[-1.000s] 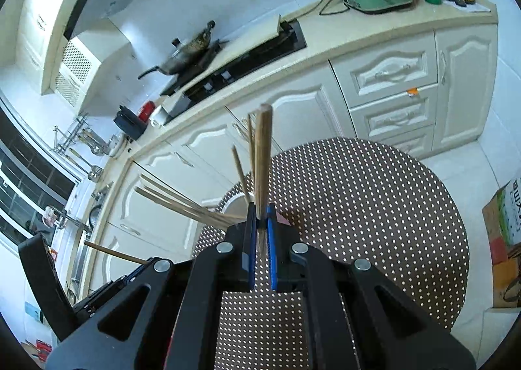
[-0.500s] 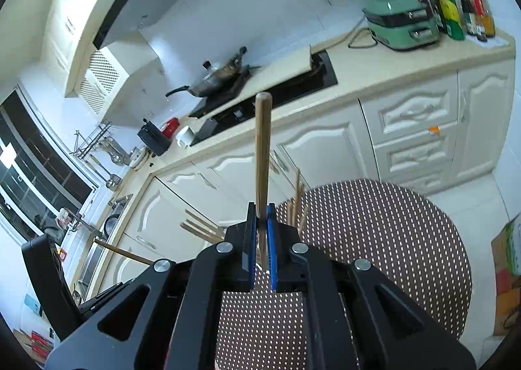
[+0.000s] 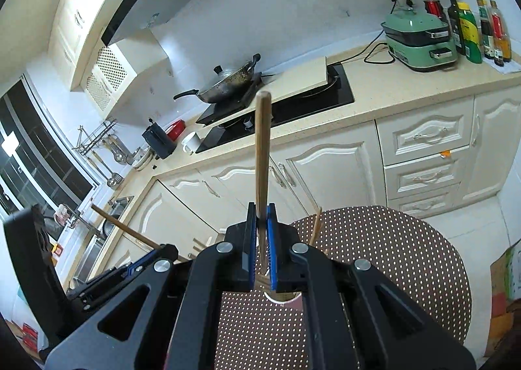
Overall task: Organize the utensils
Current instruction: 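Lower the chopsticks into the pink cup and open both grippers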
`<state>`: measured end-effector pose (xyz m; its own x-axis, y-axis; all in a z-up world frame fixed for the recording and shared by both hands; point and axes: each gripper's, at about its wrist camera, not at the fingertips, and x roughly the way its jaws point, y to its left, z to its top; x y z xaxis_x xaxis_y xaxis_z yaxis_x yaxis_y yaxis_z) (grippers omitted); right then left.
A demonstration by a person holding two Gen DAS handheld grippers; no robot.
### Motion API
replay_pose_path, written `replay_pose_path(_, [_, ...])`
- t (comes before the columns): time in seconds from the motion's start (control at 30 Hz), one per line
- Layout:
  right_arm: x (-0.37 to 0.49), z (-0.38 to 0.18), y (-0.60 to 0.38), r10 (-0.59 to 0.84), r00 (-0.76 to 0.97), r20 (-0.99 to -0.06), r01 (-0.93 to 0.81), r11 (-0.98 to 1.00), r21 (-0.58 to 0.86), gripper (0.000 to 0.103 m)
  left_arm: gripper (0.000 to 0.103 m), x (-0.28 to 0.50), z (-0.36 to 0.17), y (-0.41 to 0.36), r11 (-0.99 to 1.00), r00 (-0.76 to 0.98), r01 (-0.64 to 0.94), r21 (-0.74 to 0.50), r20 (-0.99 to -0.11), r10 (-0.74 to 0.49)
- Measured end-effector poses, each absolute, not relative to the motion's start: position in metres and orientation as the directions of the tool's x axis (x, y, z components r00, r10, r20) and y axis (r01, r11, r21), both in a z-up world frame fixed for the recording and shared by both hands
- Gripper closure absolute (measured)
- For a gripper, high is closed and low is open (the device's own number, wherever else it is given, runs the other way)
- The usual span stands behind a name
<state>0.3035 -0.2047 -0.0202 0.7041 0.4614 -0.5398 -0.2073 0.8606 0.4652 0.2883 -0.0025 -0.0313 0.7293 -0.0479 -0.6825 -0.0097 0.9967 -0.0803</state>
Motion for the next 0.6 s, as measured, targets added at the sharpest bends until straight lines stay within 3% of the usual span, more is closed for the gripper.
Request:
replay_pose_path(0.27, [0.338, -0.031, -0.181, 0.437, 0.676, -0.593, -0.239, 0.892, 0.385, 0.098, 0.096, 0.325, -0.034, 0.002, 0.995, 0.726, -0.026, -0.100, -0.686, -0.050])
replay_pose_path(0.6, [0.373, -0.074, -0.152, 0.418, 0.579, -0.700, -0.275, 0.908, 0.315, 0.098, 0.096, 0.369, -0.070, 0.008, 0.989, 0.653, -0.074, -0.126, -0.756, -0.048])
